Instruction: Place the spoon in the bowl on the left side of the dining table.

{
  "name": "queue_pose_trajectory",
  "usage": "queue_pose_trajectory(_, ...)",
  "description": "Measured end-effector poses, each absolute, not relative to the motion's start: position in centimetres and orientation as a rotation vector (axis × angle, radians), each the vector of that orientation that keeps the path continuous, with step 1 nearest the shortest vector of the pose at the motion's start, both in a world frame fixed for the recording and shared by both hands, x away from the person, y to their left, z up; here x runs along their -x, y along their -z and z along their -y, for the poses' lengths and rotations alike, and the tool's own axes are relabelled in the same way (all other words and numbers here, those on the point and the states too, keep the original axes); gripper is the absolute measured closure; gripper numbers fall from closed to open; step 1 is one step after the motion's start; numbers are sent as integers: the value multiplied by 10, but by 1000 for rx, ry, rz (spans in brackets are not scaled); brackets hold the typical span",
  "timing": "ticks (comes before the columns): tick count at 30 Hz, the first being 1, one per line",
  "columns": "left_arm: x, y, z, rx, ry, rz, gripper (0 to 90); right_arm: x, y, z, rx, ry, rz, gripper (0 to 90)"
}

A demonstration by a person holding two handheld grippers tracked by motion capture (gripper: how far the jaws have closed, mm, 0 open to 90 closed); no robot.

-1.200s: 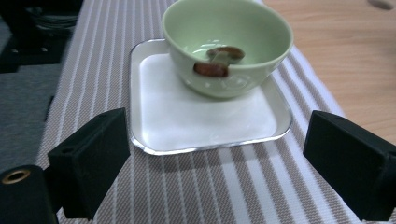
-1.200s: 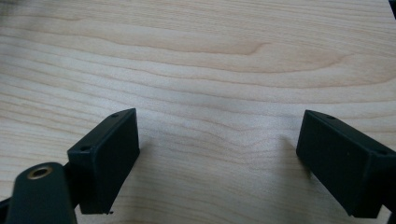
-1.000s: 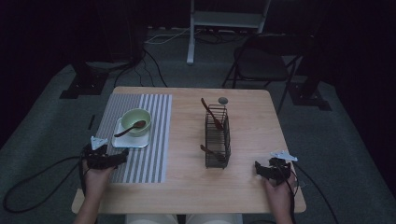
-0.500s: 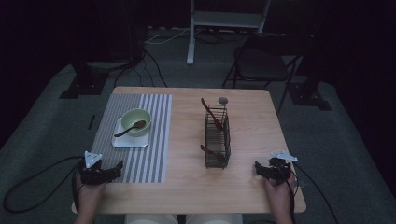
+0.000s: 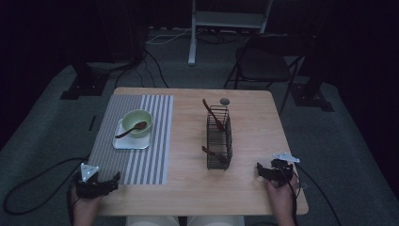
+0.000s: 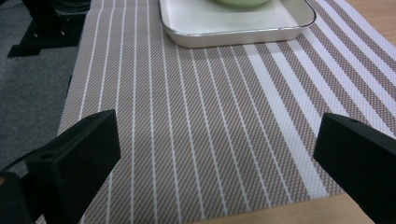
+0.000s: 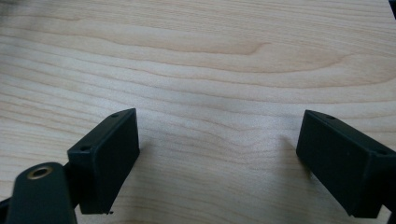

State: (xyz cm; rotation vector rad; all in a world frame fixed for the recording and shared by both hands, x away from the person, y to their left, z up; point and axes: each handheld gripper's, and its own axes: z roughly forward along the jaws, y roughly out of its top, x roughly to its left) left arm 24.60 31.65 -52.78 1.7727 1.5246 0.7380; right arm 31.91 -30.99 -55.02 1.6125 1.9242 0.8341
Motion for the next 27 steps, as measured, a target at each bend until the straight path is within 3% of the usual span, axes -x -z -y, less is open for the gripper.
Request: queue_pose_trajectory(27, -202, 540, -336, -1849, -761, -1566, 6, -318, 550, 310, -1614, -834, -1924, 124)
